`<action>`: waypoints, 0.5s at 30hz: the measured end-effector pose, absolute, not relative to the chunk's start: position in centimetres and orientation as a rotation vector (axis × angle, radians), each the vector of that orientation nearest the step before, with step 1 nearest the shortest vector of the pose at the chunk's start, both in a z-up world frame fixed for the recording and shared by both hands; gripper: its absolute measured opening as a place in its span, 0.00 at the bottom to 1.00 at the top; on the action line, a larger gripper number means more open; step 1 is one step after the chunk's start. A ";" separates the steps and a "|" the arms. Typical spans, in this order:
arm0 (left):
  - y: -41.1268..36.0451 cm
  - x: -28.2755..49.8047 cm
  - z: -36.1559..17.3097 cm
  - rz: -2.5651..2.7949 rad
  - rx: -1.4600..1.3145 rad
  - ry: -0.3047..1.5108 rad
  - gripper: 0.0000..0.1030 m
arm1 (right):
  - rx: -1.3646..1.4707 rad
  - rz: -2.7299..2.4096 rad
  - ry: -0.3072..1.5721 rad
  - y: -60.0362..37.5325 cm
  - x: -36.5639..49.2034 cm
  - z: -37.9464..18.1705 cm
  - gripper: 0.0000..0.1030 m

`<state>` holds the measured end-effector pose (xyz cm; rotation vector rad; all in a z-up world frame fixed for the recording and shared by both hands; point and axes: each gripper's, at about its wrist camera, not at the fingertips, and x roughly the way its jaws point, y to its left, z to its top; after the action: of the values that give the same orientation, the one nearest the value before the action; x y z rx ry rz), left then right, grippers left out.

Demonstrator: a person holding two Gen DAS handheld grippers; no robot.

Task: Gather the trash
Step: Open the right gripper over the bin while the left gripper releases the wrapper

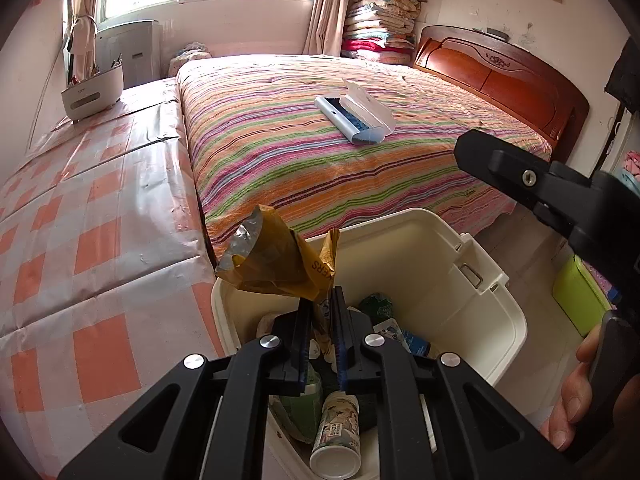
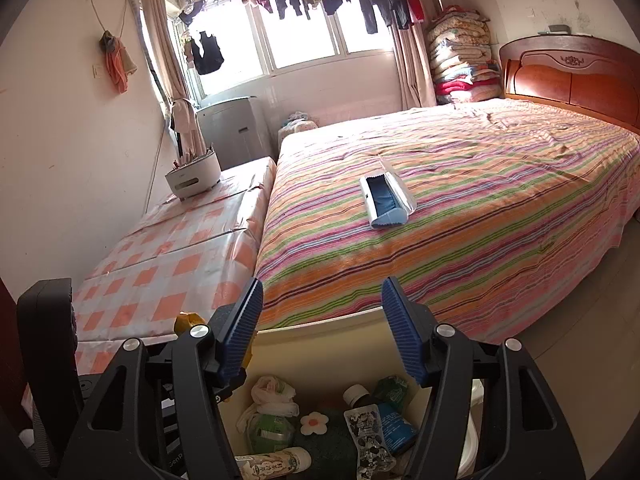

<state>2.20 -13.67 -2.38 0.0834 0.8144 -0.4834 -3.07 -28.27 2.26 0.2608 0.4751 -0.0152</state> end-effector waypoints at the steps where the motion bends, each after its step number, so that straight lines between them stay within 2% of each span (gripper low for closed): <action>1: -13.9 2.3 -2.4 -0.485 0.085 0.816 0.11 | 0.267 -0.018 0.466 -28.5 -3.2 2.4 0.65; 8: -15.5 2.4 -2.6 -0.508 0.104 0.824 0.12 | 0.316 -0.039 0.436 -29.9 -3.6 2.7 0.65; 15: -17.1 2.5 -3.0 -0.538 0.130 0.841 0.14 | 0.347 -0.067 0.405 -30.9 -4.1 3.0 0.70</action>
<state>2.46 -17.09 -3.03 0.1297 0.8406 -0.5376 -4.09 -30.94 2.98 0.3467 0.4050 -0.0675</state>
